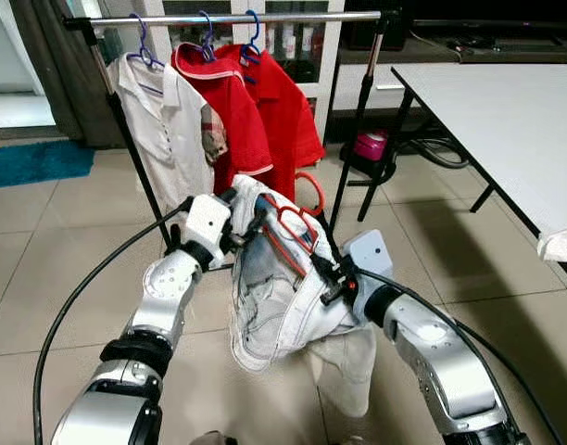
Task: Hang hanger
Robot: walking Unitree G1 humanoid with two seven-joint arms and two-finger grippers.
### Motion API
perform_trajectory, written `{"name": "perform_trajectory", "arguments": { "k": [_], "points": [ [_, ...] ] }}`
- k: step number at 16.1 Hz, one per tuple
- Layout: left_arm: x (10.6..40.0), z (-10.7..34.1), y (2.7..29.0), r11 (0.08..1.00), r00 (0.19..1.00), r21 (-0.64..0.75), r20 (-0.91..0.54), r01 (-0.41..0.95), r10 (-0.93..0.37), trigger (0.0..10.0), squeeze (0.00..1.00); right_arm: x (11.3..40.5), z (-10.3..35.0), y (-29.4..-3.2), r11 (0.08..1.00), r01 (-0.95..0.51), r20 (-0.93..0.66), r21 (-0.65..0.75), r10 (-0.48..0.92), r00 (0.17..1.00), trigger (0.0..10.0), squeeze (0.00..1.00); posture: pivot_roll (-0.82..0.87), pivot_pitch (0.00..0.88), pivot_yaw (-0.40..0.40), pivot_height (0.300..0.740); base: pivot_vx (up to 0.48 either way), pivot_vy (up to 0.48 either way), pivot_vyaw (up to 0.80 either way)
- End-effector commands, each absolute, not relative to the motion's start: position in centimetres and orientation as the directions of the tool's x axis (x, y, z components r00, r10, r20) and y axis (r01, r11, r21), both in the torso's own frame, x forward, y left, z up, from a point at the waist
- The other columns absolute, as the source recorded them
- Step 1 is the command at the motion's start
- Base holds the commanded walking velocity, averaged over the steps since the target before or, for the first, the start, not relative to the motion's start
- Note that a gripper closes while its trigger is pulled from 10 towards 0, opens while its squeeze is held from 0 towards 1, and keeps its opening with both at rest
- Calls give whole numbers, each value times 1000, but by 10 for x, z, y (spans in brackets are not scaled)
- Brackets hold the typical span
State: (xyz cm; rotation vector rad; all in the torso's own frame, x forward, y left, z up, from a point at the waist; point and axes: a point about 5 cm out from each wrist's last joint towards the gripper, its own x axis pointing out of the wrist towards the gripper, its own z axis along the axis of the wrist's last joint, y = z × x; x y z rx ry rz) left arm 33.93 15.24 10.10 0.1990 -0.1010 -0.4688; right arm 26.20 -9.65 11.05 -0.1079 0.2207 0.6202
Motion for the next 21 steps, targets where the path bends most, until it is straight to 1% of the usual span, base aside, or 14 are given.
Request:
{"name": "perform_trajectory", "arguments": {
  "k": [1, 2, 3, 4, 11, 21],
  "points": [
    [344, 105, 154, 880, 897, 219, 46, 421, -440, 10000, 0, 262, 126, -95, 802, -596, -166, -41, 583, 795, 0, 0, -176, 0, 19, 740, 0, 0, 0],
    [344, 102, 151, 864, 880, 205, 20, 461, -474, 10000, 0, 262, 126, -94, 798, -602, -166, -44, 588, 792, 0, 0, -179, 0, 18, 740, 0, 0, 0],
    [345, 102, 150, 862, 879, 204, 10, 464, -476, 5137, 0, 262, 127, -94, 796, -604, -165, -44, 590, 790, 0, 0, -179, 0, 18, 740, 0, 0, 0],
    [345, 100, 149, 863, 882, 203, 0, 462, -472, 0, 0, 262, 127, -93, 794, -606, -165, -45, 592, 789, 0, 0, -182, 0, 18, 740, 0, 0, 0],
    [347, 98, 144, 858, 871, 163, -9, 487, -492, 0, 0, 262, 125, -89, 779, -625, -169, -53, 610, 774, 0, 0, -189, 0, 22, 740, 0, 0, 0],
    [348, 98, 148, 862, 872, 143, -11, 486, -489, 0, 0, 263, 126, -88, 774, -631, -171, -56, 615, 769, 0, 0, -185, 0, 21, 740, 0, 0, 0]
  ]
}}
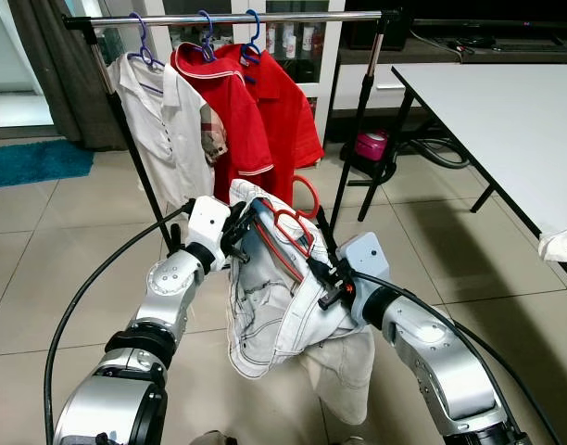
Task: Hang hanger
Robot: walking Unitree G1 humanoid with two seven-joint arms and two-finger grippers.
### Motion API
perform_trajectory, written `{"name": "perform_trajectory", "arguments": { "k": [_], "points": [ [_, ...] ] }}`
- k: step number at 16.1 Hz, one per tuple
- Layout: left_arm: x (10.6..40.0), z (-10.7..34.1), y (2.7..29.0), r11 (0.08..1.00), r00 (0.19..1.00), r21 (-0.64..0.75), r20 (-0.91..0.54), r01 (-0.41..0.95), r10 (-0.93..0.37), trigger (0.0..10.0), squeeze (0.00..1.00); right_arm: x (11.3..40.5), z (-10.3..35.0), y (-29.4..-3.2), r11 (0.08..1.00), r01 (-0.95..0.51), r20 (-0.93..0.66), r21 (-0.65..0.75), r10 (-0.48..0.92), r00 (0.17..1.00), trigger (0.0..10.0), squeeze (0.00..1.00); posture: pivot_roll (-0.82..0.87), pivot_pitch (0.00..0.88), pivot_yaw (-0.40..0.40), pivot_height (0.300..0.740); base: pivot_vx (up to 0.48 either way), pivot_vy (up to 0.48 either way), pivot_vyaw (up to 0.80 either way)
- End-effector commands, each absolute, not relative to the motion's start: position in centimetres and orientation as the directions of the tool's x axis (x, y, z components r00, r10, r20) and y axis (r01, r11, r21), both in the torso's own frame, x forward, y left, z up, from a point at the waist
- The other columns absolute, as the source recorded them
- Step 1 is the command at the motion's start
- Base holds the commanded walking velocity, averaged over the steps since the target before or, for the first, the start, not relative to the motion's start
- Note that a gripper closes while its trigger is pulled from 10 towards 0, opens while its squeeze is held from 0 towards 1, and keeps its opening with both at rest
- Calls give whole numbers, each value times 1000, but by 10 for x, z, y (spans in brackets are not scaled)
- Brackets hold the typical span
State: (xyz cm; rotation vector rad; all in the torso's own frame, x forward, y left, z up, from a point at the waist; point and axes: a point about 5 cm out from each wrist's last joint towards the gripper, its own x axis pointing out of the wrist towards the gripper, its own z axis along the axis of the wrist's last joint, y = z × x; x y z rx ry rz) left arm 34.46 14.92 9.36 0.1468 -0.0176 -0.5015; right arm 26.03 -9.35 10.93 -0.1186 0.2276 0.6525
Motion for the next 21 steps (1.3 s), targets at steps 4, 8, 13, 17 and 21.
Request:
{"name": "perform_trajectory", "arguments": {
  "k": [4, 8, 13, 17, 21],
  "points": [
    [350, 103, 149, 865, 871, 124, 14, 486, -491, 0, 0, 262, 120, -92, 774, -630, -210, -69, 606, 767, 0, 0, -186, 0, 19, 740, 0, 0, 0],
    [353, 112, 162, 877, 879, 103, 46, 469, -475, 0, 0, 263, 116, -97, 775, -627, -244, -73, 596, 765, 0, 0, -181, 0, 15, 740, 0, 0, 0],
    [354, 115, 164, 879, 879, 99, 53, 467, -474, 0, 0, 263, 113, -98, 774, -629, -261, -74, 594, 761, 0, 0, -178, 0, 13, 740, 0, 0, 0],
    [375, 153, 177, 805, 814, 146, -6, 576, -581, 0, 0, 255, 89, -113, 677, -713, -428, -180, 599, 677, 0, 0, -170, 0, 12, 740, 0, 0, 0],
    [379, 163, 168, 798, 798, 95, 44, 595, -601, 0, 0, 258, 92, -117, 703, -690, -407, -172, 587, 699, 0, 0, -179, 0, 19, 740, 0, 0, 0]
  ]
}}
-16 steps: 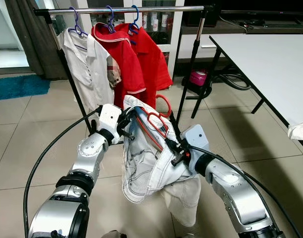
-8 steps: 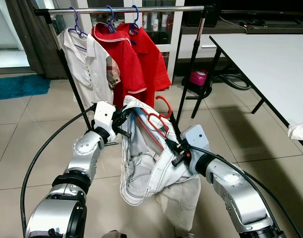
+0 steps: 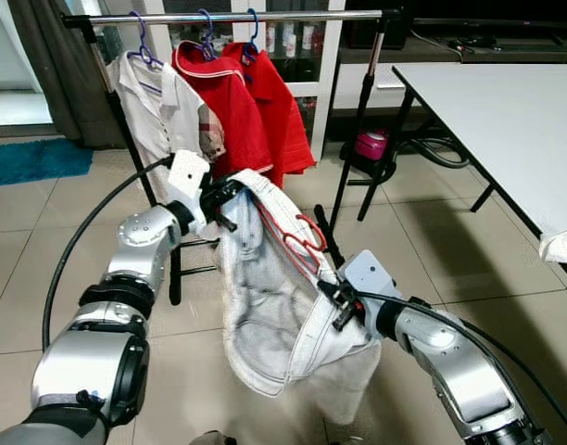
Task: Hang hanger
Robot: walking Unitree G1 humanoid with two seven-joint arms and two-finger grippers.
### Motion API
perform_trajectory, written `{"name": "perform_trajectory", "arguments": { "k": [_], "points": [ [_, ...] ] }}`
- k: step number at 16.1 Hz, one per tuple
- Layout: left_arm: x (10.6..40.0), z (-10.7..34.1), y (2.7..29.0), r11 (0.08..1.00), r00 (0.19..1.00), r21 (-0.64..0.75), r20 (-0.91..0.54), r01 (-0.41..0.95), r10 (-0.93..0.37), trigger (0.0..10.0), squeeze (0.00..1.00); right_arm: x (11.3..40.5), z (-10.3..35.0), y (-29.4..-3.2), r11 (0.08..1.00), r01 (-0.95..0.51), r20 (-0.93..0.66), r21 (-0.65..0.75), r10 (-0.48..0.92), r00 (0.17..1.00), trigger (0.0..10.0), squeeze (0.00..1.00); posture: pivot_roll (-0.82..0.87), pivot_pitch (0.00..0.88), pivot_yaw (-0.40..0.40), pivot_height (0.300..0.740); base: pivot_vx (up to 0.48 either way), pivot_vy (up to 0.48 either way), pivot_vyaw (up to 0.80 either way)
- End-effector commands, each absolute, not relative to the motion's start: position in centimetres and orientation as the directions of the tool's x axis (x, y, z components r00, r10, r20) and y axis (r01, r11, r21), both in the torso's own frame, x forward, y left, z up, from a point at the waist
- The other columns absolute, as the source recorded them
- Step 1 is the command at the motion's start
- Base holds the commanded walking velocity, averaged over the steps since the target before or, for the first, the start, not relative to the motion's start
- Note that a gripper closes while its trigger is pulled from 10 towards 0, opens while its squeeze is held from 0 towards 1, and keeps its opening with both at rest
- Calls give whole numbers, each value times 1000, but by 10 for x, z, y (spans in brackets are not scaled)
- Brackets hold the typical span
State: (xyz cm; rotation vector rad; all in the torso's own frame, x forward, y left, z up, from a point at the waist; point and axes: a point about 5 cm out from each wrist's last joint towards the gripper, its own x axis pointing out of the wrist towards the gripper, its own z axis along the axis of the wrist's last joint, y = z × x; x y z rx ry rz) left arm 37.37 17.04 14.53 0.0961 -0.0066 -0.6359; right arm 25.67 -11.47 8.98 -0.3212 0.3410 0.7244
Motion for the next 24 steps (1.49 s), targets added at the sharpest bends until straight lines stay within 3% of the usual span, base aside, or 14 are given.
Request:
{"name": "perform_trajectory", "arguments": {
  "k": [1, 5, 7, 10, 12, 16, 19, 23, 24],
  "points": [
    [381, 171, 167, 791, 787, 81, 80, 606, -611, 0, 0, 256, 89, -117, 689, -704, -425, -174, 592, 685, 0, 0, -179, 0, 19, 740, 0, 0, 0],
    [385, 197, 161, 760, 742, 46, 185, 648, -644, 0, 0, 252, 80, -118, 645, -740, -476, -192, 598, 645, 0, 0, -161, 0, -1, 740, 0, 0, 0],
    [390, 214, 166, 780, 755, -12, 264, 625, -601, 0, 0, 252, 76, -119, 621, -756, -506, -207, 594, 626, 0, 0, -154, 0, -9, 740, 0, 0, 0],
    [389, 220, 174, 781, 754, -6, 263, 625, -602, 0, 0, 252, 73, -124, 634, -745, -521, -209, 573, 633, 0, 0, -150, 0, -13, 740, 0, 0, 0],
    [380, 204, 181, 753, 738, 55, 163, 656, -655, 0, 0, 259, 79, -130, 718, -680, -463, -152, 556, 690, 0, 0, -156, 0, -4, 740, 0, 0, 0],
    [334, 132, 173, 583, 580, 45, -196, 811, -791, 0, 0, 273, 94, -142, 856, -513, -356, -60, 461, 812, 0, 0, -162, 0, 3, 740, 0, 0, 0],
    [320, 98, 162, 602, 572, -16, -292, 798, -767, 0, 0, 277, 93, -144, 881, -471, -347, -42, 430, 834, 0, 0, -152, 0, -7, 740, 0, 0, 0],
    [310, 52, 137, 615, 566, 71, -486, 785, -666, 0, 0, 281, 100, -129, 894, -444, -289, 64, 443, 849, 0, 0, -156, 0, -1, 740, 0, 0, 0],
    [308, 39, 130, 648, 595, 94, -511, 756, -620, 2471, 0, 278, 100, -122, 885, -458, -278, 86, 463, 842, 0, 0, -168, 0, 8, 740, 0, 0, 0]
  ]
}}
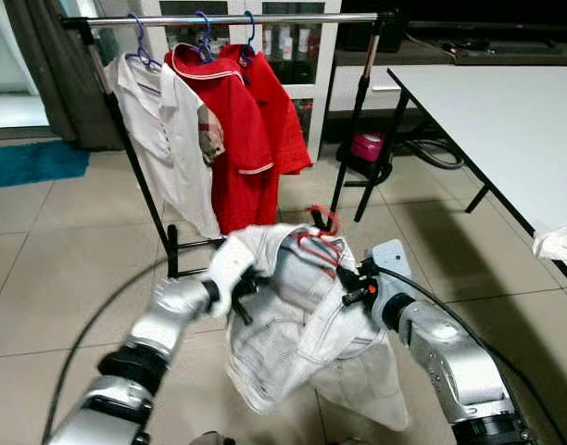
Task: Hang hanger
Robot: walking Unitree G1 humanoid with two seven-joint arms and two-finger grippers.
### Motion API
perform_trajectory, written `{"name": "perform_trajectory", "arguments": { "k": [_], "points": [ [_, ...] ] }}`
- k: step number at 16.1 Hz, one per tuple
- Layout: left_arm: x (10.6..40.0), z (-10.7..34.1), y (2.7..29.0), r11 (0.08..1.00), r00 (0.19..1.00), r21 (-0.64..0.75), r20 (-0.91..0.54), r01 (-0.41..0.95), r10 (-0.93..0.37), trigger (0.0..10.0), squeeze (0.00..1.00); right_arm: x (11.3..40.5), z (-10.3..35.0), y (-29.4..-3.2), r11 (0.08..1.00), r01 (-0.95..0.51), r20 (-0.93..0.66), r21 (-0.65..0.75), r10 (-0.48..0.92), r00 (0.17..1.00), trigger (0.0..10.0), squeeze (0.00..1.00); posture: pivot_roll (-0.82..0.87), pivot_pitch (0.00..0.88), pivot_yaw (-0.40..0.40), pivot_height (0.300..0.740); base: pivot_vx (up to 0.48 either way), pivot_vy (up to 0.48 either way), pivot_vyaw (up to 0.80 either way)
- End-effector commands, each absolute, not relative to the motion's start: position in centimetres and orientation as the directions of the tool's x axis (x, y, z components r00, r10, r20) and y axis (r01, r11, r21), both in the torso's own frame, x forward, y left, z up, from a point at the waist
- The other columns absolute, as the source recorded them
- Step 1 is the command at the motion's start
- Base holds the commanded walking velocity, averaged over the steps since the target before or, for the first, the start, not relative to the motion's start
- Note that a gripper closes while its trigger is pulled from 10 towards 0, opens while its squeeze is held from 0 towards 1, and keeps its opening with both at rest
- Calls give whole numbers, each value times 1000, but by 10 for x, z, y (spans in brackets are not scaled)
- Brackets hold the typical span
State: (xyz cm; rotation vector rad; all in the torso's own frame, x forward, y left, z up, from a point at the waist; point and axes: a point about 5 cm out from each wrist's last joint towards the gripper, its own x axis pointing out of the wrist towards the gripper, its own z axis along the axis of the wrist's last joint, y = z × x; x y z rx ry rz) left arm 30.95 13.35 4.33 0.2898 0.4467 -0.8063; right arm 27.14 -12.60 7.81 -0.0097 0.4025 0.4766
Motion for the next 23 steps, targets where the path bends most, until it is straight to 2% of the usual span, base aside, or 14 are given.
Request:
{"name": "perform_trajectory", "arguments": {
  "k": [1, 2, 3, 4, 5, 8, 12, 15, 17, 19, 20, 21, 22, 23],
  "points": [
    [307, 35, 128, 676, 615, 80, -505, 732, -606, 7294, 0, 276, 99, -120, 882, -462, -279, 89, 467, 839, 0, 0, -173, 0, 14, 740, 0, 0, 0],
    [307, 33, 126, 702, 632, 49, -482, 711, -607, 10000, 0, 273, 98, -119, 882, -463, -280, 92, 469, 838, 0, 0, -182, 0, 21, 740, 0, 0, 0],
    [307, 32, 125, 710, 634, 21, -469, 704, -615, 10000, 0, 272, 98, -118, 882, -462, -280, 94, 469, 838, 0, 0, -183, 0, 22, 740, 0, 0, 0],
    [308, 34, 125, 735, 657, -33, -422, 678, -625, 10000, 776, 271, 97, -117, 884, -457, -283, 96, 464, 839, 0, 0, -195, 0, 33, 740, 0, 0, 0],
    [311, 37, 126, 764, 696, -75, -364, 641, -619, 10000, 1000, 269, 95, -117, 888, -449, -288, 96, 457, 842, 0, 0, -200, 0, 40, 740, 0, 0, 0],
    [316, 45, 133, 805, 762, -127, -263, 580, -591, 10000, 1000, 265, 92, -121, 901, -425, -295, 88, 431, 853, 0, 0, -208, 0, 52, 740, 0, 0, 0],
    [311, 49, 142, 781, 764, -170, -163, 601, -624, 10000, 1000, 261, 82, -130, 921, -384, -310, 66, 385, 869, 0, 0, -202, 0, 46, 740, 0, 0, 0],
    [299, 50, 145, 717, 713, -198, -107, 668, -693, 10000, 1000, 263, 67, -138, 950, -307, -334, 49, 305, 892, 0, 0, -186, 0, 37, 740, 0, 0, 0],
    [289, 48, 140, 644, 636, -199, -113, 738, -764, 10000, 1000, 267, 54, -144, 969, -243, -355, 38, 241, 903, 0, 0, -175, 0, 41, 740, 0, 0, 0],
    [291, 54, 137, 634, 629, -203, -98, 746, -771, 10000, 1000, 266, 45, -148, 979, -203, -369, 37, 202, 907, 0, 0, -168, 0, 62, 740, 0, 0, 0],
    [297, 58, 143, 680, 676, -187, -95, 709, -731, 10000, 1000, 264, 38, -152, 984, -171, -381, 42, 174, 908, 0, 0, -170, 0, 79, 740, 0, 0, 0],
    [309, 66, 156, 781, 776, -143, -101, 608, -623, 10000, 1000, 258, 25, -163, 993, -101, -407, 52, 114, 906, 0, 0, -176, 0, 99, 740, 0, 0, 0],
    [315, 65, 172, 860, 848, -96, -140, 502, -511, 10000, 937, 253, 14, -170, 997, -47, -423, 61, 68, 904, 0, 0, -183, 0, 106, 740, 0, 0, 0],
    [311, 54, 182, 890, 868, -22, -212, 456, -450, 10000, 0, 247, 5, -179, 998, 2, -437, 64, 26, 899, 0, 0, -193, 0, 107, 740, 0, 0, 0]
  ]
}}
